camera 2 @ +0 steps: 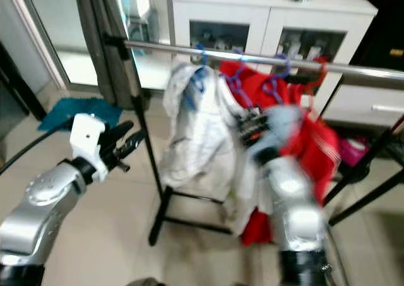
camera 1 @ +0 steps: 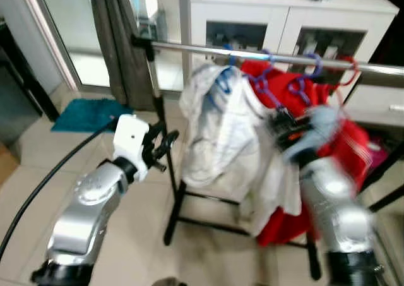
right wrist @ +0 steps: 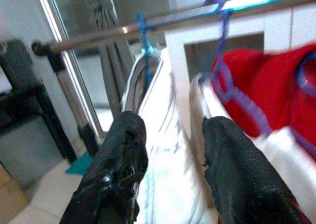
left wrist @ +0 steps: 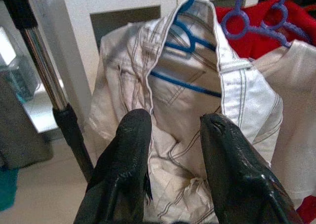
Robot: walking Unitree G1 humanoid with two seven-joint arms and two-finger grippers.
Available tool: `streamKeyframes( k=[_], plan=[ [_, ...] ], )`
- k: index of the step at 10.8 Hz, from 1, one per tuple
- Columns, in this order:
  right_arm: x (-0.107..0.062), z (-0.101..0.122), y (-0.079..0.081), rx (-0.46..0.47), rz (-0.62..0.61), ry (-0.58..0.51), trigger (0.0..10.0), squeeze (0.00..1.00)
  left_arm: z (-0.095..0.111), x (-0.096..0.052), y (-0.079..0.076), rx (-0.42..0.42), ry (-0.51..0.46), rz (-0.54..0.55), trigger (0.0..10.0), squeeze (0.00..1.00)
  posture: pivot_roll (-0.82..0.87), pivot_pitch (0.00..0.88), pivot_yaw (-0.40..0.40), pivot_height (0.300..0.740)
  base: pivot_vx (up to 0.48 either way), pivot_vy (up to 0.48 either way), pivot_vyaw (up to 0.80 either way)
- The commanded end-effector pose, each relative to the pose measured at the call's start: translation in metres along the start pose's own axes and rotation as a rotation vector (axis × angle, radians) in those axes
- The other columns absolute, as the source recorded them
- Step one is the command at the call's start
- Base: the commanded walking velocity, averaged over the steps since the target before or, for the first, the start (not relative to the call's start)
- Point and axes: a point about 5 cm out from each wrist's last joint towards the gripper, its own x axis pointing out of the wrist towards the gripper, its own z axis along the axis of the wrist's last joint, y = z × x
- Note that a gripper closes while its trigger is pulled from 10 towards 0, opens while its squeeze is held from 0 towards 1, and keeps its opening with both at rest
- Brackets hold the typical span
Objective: Hang hanger
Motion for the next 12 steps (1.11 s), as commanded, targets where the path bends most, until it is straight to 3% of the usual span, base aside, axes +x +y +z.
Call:
streamKeyframes(
  k=[1, 5, 7, 11, 12],
  plan=[
    [-0.003, 0.0, 0.001, -0.025, -0.036, 0.027, 10.0, 0.0, 0.002, 0.002, 0.001, 0.006, -0.01, 0.043, 10.0, 0.0, -0.02, 0.0, 0.008, 0.74, 0.0, 0.0, 0.0],
    [-0.003, 0.003, -0.005, -0.039, -0.113, 0.041, 10.0, 0.0, -0.002, 0.008, 0.0, 0.012, 0.002, 0.08, 10.0, 0.0, -0.02, 0.0, -0.009, 0.74, 0.166, 0.0, 0.0],
    [0.003, 0.005, -0.003, -0.152, -0.063, 0.063, 10.0, 0.0, -0.007, 0.009, -0.009, 0.017, 0.024, 0.037, 10.0, 0.0, -0.02, 0.0, -0.013, 0.74, 0.36, 0.0, 0.0],
    [0.008, 0.014, -0.012, -0.2, -0.089, 0.049, 10.0, 0.0, -0.011, 0.011, -0.015, 0.023, 0.035, 0.002, 10.0, 0.0, -0.04, 0.0, -0.016, 0.74, 0.359, 0.0, 0.0],
    [0.008, 0.016, -0.014, -0.221, -0.091, 0.053, 10.0, 0.0, -0.011, 0.011, -0.017, 0.023, 0.035, -0.004, 10.0, 0.0, -0.04, 0.0, -0.02, 0.74, 0.36, 0.0, 0.8]
  ],
)
